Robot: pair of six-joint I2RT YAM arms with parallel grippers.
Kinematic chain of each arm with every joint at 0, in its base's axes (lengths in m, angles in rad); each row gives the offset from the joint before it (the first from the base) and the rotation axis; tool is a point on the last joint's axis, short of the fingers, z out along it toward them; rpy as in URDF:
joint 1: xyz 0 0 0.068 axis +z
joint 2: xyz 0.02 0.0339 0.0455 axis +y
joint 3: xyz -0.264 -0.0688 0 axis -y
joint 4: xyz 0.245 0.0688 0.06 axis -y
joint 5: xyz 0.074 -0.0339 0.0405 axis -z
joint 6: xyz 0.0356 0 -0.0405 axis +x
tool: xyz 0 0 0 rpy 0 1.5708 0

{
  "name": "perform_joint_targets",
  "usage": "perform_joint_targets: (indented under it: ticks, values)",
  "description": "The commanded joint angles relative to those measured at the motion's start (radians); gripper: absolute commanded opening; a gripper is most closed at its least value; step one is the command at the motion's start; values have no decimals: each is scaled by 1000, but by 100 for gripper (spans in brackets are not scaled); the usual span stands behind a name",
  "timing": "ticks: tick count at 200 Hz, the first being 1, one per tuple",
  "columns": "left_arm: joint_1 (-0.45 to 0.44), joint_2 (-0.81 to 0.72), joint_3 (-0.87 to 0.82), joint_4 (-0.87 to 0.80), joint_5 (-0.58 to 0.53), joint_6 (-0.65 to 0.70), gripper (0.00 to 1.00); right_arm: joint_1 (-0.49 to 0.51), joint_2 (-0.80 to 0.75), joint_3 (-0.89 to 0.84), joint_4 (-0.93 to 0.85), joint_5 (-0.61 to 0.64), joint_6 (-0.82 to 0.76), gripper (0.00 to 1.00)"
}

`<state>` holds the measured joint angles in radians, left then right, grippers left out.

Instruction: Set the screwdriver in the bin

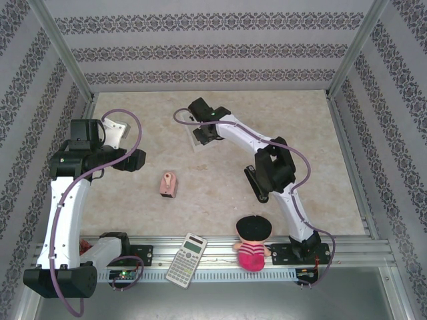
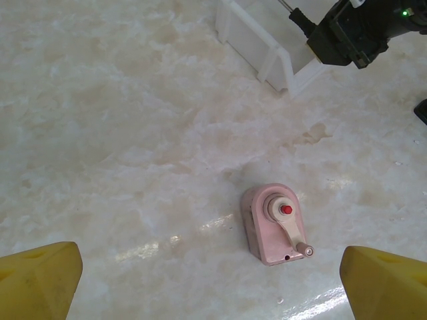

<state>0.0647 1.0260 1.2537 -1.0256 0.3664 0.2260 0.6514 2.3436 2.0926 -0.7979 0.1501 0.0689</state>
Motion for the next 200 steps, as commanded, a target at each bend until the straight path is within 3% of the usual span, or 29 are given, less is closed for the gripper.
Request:
perform_joint_targets:
  ticks: [1,200]
  values:
    - [-13,-4,-6,-26,12,13,99,-7,40,57,-35,29,-38,23]
    - [-13,7,14,-25,31,5,99,-45,118,130,-56,-4,-59,26]
